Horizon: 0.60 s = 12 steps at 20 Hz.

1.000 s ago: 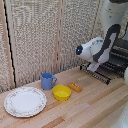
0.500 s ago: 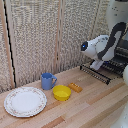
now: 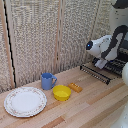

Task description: Position your gripper near the tray handle while precisely lining it up. Firmly yet gently grip the handle, ensuring a strong hold. Slide the tray into the oven in a steady manner until it's entirely inside. Relinquish the handle as it sits within the oven and extract your gripper with care.

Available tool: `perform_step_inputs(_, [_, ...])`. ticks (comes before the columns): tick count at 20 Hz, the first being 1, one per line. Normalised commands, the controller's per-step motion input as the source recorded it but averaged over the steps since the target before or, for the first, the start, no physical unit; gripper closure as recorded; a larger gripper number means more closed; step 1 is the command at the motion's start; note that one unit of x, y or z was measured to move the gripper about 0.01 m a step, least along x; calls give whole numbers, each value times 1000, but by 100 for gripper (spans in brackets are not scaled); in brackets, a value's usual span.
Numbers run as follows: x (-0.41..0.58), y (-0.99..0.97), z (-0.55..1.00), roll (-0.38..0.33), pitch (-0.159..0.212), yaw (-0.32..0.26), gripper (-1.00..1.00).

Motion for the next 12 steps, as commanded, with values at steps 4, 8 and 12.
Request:
perform_step_inputs(4, [-79,-89,125,-27,-21,0,-100])
perform_step_inputs(8, [38,58,242,3,-2,0,-100])
perform_step_inputs(12, [157,71,251,52,0,-13,-100])
